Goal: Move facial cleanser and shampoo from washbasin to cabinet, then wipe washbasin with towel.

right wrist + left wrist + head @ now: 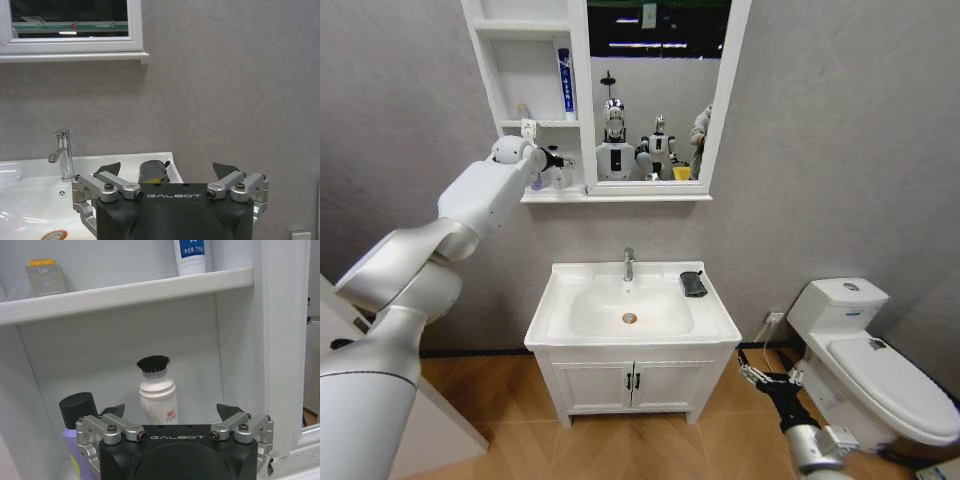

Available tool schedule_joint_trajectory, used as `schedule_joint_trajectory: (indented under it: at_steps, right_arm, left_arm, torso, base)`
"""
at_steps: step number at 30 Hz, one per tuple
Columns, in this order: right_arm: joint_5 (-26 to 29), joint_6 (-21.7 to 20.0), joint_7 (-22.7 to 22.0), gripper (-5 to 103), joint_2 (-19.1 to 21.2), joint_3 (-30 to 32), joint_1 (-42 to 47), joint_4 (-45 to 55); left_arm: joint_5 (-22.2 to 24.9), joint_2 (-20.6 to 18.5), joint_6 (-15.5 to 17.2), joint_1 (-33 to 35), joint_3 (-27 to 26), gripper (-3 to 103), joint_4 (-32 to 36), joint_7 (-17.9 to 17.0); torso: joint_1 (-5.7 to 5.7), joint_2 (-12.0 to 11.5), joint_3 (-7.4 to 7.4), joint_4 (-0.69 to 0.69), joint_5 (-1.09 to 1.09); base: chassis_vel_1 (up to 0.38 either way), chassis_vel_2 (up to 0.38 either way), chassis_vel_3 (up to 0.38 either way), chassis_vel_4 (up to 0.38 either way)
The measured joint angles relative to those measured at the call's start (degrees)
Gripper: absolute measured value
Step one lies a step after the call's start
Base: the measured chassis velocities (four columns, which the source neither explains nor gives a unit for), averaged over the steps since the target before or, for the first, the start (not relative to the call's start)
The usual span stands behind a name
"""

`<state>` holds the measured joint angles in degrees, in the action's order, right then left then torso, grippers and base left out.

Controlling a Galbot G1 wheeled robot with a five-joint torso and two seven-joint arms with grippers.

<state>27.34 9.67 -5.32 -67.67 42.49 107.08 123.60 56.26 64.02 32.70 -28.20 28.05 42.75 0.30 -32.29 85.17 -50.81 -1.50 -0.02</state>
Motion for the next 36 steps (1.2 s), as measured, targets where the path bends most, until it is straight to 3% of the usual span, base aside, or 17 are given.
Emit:
schedule_joint_trajectory:
  at_steps: [6, 10, 12, 14, 16, 18, 19, 21, 22, 24, 25, 26, 29, 30, 31, 33, 36]
  right_arm:
    - [0.8, -0.5, -1.3, 100, 0.6, -0.2, -1.0, 0.0]
    - [1.8, -1.3, -1.9, 100, 1.3, -0.3, -1.6, 0.4]
    - [1.8, -1.3, -1.9, 100, 1.3, -0.4, -1.7, 0.4]
    - [1.1, -1.3, -1.7, 100, 1.7, -0.4, -1.9, 0.4]
    - [1.1, -1.4, -1.7, 100, 1.8, -0.4, -1.9, 0.5]
    - [1.0, -1.6, -1.7, 100, 2.2, -0.7, -2.2, 0.8]
    - [1.0, -1.6, -1.7, 100, 2.2, -0.7, -2.2, 0.8]
    - [1.0, -2.1, -2.2, 100, 2.5, -0.8, -2.9, 1.2]
    - [1.0, -2.1, -2.2, 100, 2.5, -0.8, -2.9, 1.2]
    - [1.0, -2.1, -2.4, 100, 2.7, -0.6, -3.6, 1.2]
    - [1.0, -2.2, -2.7, 100, 3.1, -0.4, -4.1, 1.2]
    - [1.0, -2.2, -2.7, 100, 3.1, -0.4, -4.1, 1.2]
    - [0.5, -1.7, -2.8, 100, 1.7, 0.9, -3.1, 1.8]
    - [-0.3, -1.4, -3.1, 100, 0.4, 1.6, -2.1, 2.4]
    - [-1.2, -1.1, -3.5, 100, -0.1, 1.7, -2.0, 2.7]
    - [-2.5, -0.7, -3.9, 100, -0.7, 1.7, -2.1, 2.7]
    - [-4.5, -0.3, -4.2, 100, -1.9, 1.7, -1.8, 2.9]
  left_arm:
    - [3.5, -4.6, 2.3, 2.0, 0.1, 100, 9.8, -3.2]
    - [8.3, -13.6, 3.2, 6.1, -1.0, 100, 25.0, -8.5]
    - [8.4, -15.6, 3.3, 7.0, -1.3, 100, 27.6, -9.1]
    - [9.3, -23.6, 3.3, 11.9, -3.5, 100, 38.7, -10.9]
    - [9.8, -25.8, 3.3, 13.9, -4.7, 100, 41.7, -11.5]
    - [11.7, -30.9, 2.9, 20.4, -9.7, 100, 49.0, -13.4]
    - [11.7, -30.9, 2.9, 20.4, -9.7, 100, 49.0, -13.4]
    - [14.6, -37.6, 1.8, 34.5, -22.1, 100, 59.3, -15.5]
    - [14.6, -37.6, 1.8, 34.5, -22.1, 100, 59.3, -15.5]
    - [15.0, -41.6, 0.5, 44.5, -29.0, 100, 65.1, -16.0]
    - [14.0, -44.7, -1.0, 53.8, -34.9, 100, 68.7, -16.0]
    - [14.0, -44.7, -1.0, 53.8, -34.9, 100, 68.7, -16.0]
    - [13.9, -45.2, -2.6, 62.5, -37.4, 100, 70.9, -17.3]
    - [14.4, -44.3, -3.0, 65.3, -38.4, 100, 71.9, -18.6]
    - [14.5, -43.5, -3.6, 67.7, -41.1, 100, 73.1, -19.7]
    - [14.4, -42.5, -4.3, 70.9, -44.4, 100, 74.5, -20.7]
    - [12.7, -39.9, -6.0, 78.0, -51.0, 100, 76.6, -21.5]
  torso:
    - [0.00, 0.0, 0.00, -0.01, 0.00]
    - [0.00, 0.0, 0.00, -0.04, 0.01]
    - [0.00, 0.0, 0.00, -0.04, 0.00]
    - [0.00, 0.0, 0.01, 0.01, 0.00]
    - [0.00, 0.0, 0.01, 0.01, 0.00]
    - [0.00, 0.0, 0.01, 0.00, -0.02]
    - [0.00, 0.0, 0.01, 0.00, -0.02]
    - [0.00, 0.0, 0.01, 0.00, -0.01]
    - [0.00, 0.0, 0.01, 0.00, -0.01]
    - [0.01, 0.0, 0.01, 0.01, 0.01]
    - [0.01, 0.0, 0.02, 0.04, 0.00]
    - [0.01, 0.0, 0.02, 0.04, 0.00]
    - [0.02, 0.0, 0.02, 0.05, 0.04]
    - [0.01, 0.0, -0.01, -0.01, -0.09]
    - [0.00, 0.0, 0.00, -0.12, -0.04]
    - [0.00, 0.0, 0.00, -0.07, 0.09]
    - [-0.01, 0.0, 0.00, -0.05, 0.00]
  base:
    - [0.000, 0.000, 0.000, 0.000]
    - [0.000, 0.000, 0.000, 0.000]
    - [0.000, 0.000, 0.000, 0.000]
    - [0.000, 0.000, 0.000, 0.000]
    - [0.000, 0.000, 0.000, 0.000]
    - [0.000, 0.000, 0.000, 0.000]
    - [0.000, 0.000, 0.000, 0.000]
    - [0.000, 0.000, 0.000, 0.000]
    - [0.000, 0.000, 0.000, 0.000]
    - [0.000, 0.000, 0.000, 0.000]
    - [0.000, 0.000, 0.000, 0.000]
    - [0.000, 0.000, 0.000, 0.000]
    - [0.000, 0.000, 0.000, 0.000]
    - [0.000, 0.000, 0.000, 0.000]
    - [0.000, 0.000, 0.000, 0.000]
    - [-0.017, -0.008, -0.018, -0.026]
    - [-0.005, 0.002, -0.022, -0.034]
